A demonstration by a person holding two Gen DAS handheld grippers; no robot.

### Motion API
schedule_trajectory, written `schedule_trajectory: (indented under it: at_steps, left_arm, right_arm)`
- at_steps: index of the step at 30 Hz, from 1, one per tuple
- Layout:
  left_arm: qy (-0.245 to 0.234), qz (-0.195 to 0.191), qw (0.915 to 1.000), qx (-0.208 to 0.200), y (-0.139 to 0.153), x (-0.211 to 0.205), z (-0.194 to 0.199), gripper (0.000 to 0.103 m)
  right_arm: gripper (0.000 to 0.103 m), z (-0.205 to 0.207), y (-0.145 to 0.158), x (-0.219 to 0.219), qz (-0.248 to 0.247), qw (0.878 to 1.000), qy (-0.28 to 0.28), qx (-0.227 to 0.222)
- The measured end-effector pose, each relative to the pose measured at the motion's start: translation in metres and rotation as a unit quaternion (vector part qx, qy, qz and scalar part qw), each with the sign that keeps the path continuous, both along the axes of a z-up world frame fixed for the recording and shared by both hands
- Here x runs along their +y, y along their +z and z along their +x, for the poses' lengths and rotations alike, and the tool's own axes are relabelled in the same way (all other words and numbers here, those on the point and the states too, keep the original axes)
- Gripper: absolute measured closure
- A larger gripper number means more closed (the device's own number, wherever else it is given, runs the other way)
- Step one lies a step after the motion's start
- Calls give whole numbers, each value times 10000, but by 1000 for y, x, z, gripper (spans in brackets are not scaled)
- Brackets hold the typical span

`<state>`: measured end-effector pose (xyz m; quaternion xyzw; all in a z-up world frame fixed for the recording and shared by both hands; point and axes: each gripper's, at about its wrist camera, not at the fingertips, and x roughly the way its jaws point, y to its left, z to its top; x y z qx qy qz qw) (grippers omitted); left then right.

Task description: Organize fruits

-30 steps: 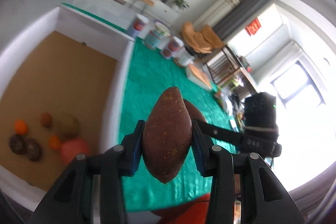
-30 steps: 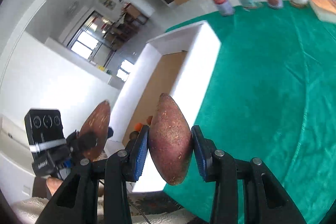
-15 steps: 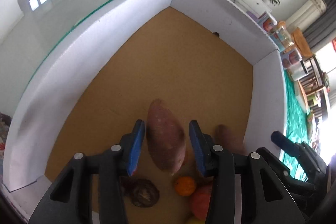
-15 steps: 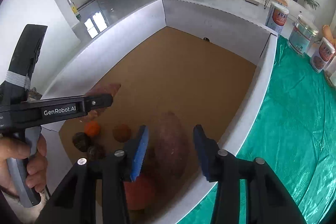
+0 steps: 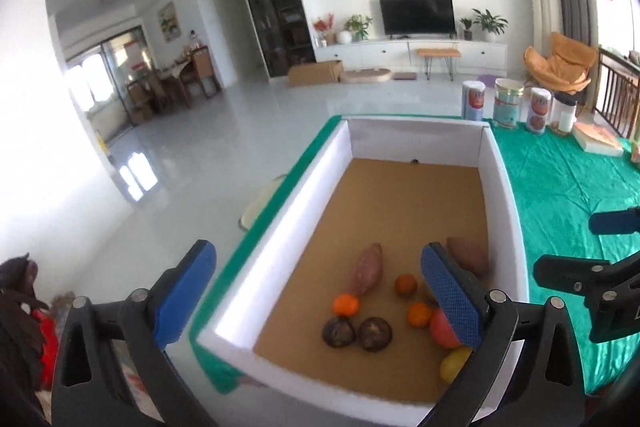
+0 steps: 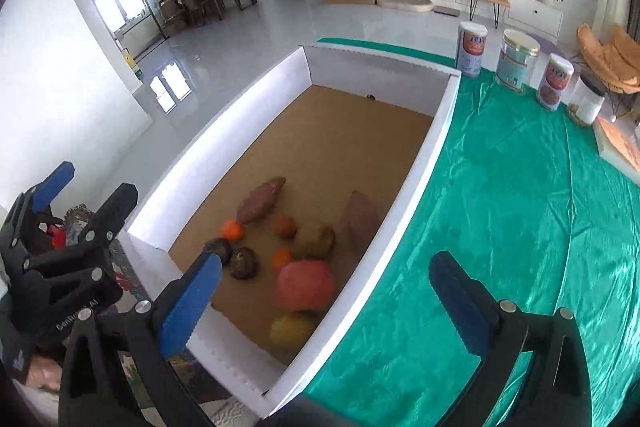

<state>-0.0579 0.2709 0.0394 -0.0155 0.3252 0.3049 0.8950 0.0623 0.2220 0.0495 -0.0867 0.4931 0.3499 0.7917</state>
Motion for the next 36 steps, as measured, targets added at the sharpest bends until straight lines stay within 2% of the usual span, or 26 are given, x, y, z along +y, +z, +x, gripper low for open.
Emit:
schedule_trajectory:
  at_steps: [3,6,9,12,20,36]
  left_arm:
    - [-126,-546,9978,363,-13,5,-8,1]
    - [64,-727,9954,615,-25,11,-12,1]
    - [145,-910,9925,800,-37,20,-14,1]
    - [248,-893,9927,767,-39,25,-18,1]
    - [354,-909,9925,734,-43,35,-23,1]
    - [264,-1151,9901,763,-47,45,-23,1]
  right_arm:
    - [0,-23,-9,-4,-177,9994,-230,164]
    - [0,-35,-19,-6,-255,9987,-398,192]
    - [0,-42,-18,0,-410,9985,-353,-36]
    - [0,-47,-16,7,-539,9977,-317,-251]
    - [0,-53,-16,21,-708,9962,-246,-437]
    - [0,-56,-17,31,-804,9952,-208,-513]
